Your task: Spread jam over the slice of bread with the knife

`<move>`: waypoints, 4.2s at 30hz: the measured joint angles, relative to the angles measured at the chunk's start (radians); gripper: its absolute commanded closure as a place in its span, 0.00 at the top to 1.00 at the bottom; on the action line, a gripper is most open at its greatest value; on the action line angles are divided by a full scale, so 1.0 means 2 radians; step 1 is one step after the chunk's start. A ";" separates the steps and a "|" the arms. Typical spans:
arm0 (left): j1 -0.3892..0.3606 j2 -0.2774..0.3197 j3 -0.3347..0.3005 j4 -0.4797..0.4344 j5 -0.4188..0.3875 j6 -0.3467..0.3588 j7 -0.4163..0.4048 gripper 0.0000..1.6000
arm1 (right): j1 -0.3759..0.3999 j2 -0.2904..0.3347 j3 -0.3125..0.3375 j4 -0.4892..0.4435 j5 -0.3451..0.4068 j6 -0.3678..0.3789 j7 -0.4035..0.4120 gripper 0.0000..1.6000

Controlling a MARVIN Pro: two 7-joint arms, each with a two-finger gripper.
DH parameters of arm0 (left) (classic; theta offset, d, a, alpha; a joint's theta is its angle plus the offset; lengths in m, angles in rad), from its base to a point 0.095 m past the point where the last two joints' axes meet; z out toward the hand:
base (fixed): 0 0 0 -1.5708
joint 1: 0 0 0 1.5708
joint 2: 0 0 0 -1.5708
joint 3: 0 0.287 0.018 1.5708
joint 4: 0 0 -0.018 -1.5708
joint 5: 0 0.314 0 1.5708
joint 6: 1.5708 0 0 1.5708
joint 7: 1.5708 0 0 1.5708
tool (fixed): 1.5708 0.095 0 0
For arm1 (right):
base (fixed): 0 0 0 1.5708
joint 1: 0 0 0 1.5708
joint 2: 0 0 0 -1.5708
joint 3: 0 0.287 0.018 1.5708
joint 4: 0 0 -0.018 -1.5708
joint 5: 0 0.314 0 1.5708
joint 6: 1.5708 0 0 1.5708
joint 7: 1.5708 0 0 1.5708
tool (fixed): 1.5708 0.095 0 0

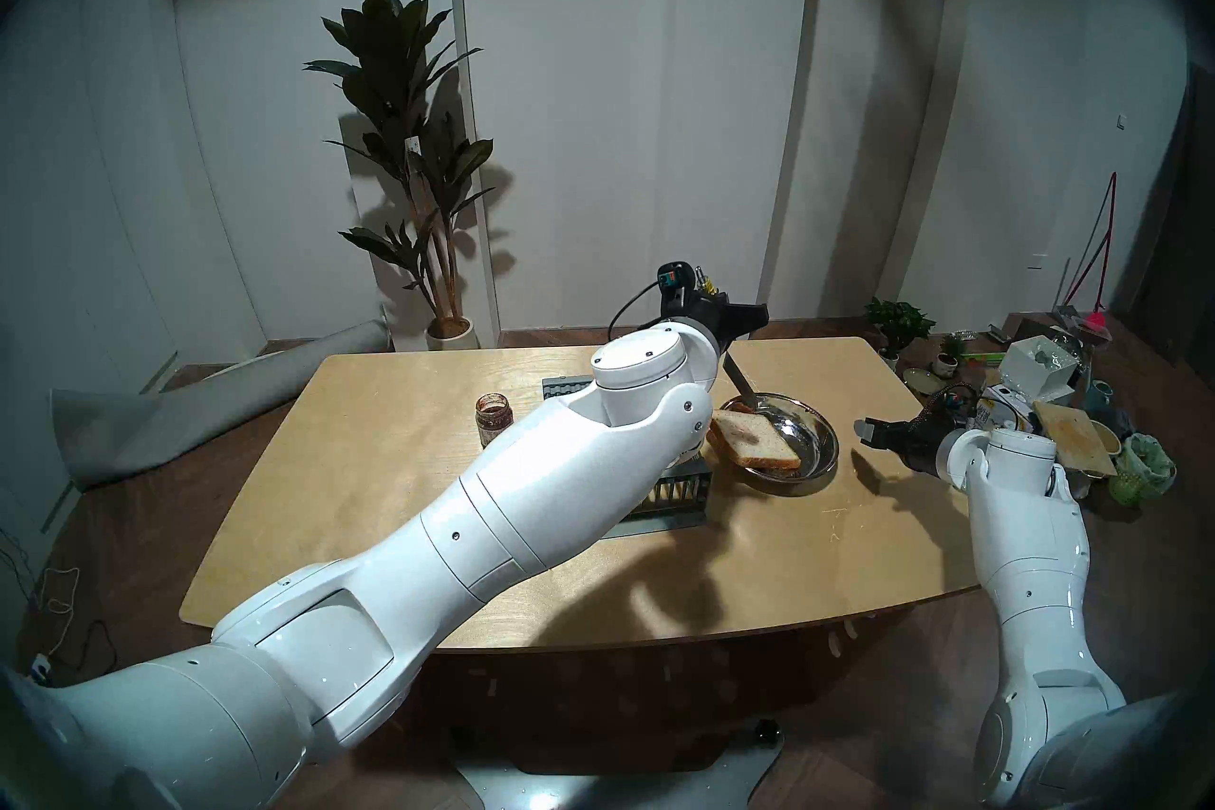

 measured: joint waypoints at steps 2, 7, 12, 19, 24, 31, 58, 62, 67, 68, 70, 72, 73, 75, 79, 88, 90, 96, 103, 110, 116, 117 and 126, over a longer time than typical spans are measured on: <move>0.002 -0.003 -0.001 0.003 -0.006 -0.005 -0.006 0.00 | 0.000 -0.001 -0.002 0.001 -0.003 -0.002 -0.003 1.00; 0.006 -0.011 -0.004 0.009 -0.019 -0.021 -0.022 0.00 | 0.001 -0.001 -0.007 0.006 -0.009 -0.007 -0.008 1.00; 0.009 -0.022 -0.002 0.039 -0.023 -0.044 -0.036 0.00 | 0.003 -0.002 -0.011 0.008 -0.013 -0.011 -0.011 1.00; 0.008 -0.032 0.000 0.079 -0.018 -0.059 -0.044 0.00 | 0.005 -0.005 -0.014 0.006 -0.011 -0.013 -0.009 1.00; 0.009 -0.036 -0.006 0.096 -0.025 -0.067 -0.056 0.00 | 0.005 -0.005 -0.018 0.004 -0.011 -0.016 -0.008 1.00; 0.011 -0.040 -0.010 0.102 -0.042 -0.071 -0.069 0.00 | 0.007 -0.005 -0.025 0.002 -0.011 -0.015 -0.009 1.00; 0.018 -0.038 -0.010 0.145 -0.039 -0.082 -0.061 0.00 | 0.001 -0.032 -0.041 -0.023 -0.007 0.011 -0.037 1.00; 0.017 -0.039 -0.008 0.152 -0.035 -0.081 -0.053 0.00 | -0.001 -0.034 -0.040 -0.026 -0.007 0.012 -0.041 1.00; 0.015 -0.039 0.000 0.156 -0.027 -0.076 -0.033 0.00 | -0.003 -0.036 -0.040 -0.031 -0.007 0.016 -0.047 1.00; 0.014 -0.039 0.002 0.155 -0.025 -0.073 -0.027 0.00 | -0.004 -0.036 -0.040 -0.032 -0.007 0.017 -0.048 1.00; 0.014 -0.039 0.006 0.154 -0.022 -0.069 -0.020 0.00 | -0.005 -0.037 -0.040 -0.034 -0.007 0.018 -0.049 1.00; 0.013 -0.039 0.009 0.151 -0.019 -0.065 -0.012 0.00 | -0.006 -0.038 -0.040 -0.035 -0.006 0.019 -0.051 1.00; 0.012 -0.039 0.011 0.149 -0.017 -0.062 -0.006 0.00 | -0.007 -0.038 -0.040 -0.036 -0.006 0.019 -0.052 1.00; 0.011 -0.038 0.015 0.145 -0.013 -0.058 0.002 0.00 | -0.008 -0.039 -0.040 -0.036 -0.006 0.020 -0.053 1.00; 0.007 -0.035 0.022 0.135 -0.006 -0.045 0.024 0.00 | -0.009 -0.040 -0.041 -0.037 -0.006 0.020 -0.056 1.00; 0.000 -0.028 0.025 0.123 -0.001 -0.021 0.053 0.00 | -0.010 -0.040 -0.042 -0.036 -0.005 0.019 -0.056 1.00; -0.001 -0.027 0.025 0.121 0.000 -0.016 0.057 0.00 | -0.010 -0.040 -0.042 -0.036 -0.005 0.019 -0.055 1.00; -0.006 -0.026 0.024 0.121 0.001 -0.005 0.067 0.00 | -0.009 -0.040 -0.042 -0.033 -0.005 0.018 -0.053 1.00; -0.011 -0.030 0.021 0.125 0.000 0.009 0.081 0.00 | -0.008 -0.040 -0.045 -0.029 -0.005 0.016 -0.053 1.00; -0.013 -0.032 0.014 0.126 -0.001 0.021 0.096 0.00 | -0.006 -0.040 -0.048 -0.024 -0.006 0.013 -0.052 1.00; -0.012 -0.027 0.009 0.120 -0.002 0.028 0.103 0.00 | -0.005 -0.040 -0.050 -0.023 -0.006 0.011 -0.051 1.00; -0.012 -0.025 0.008 0.118 -0.003 0.029 0.104 0.00 | -0.005 -0.040 -0.051 -0.023 -0.006 0.011 -0.051 1.00; -0.009 -0.012 0.003 0.098 -0.003 0.037 0.112 0.00 | -0.004 -0.042 -0.053 -0.021 -0.006 0.009 -0.050 1.00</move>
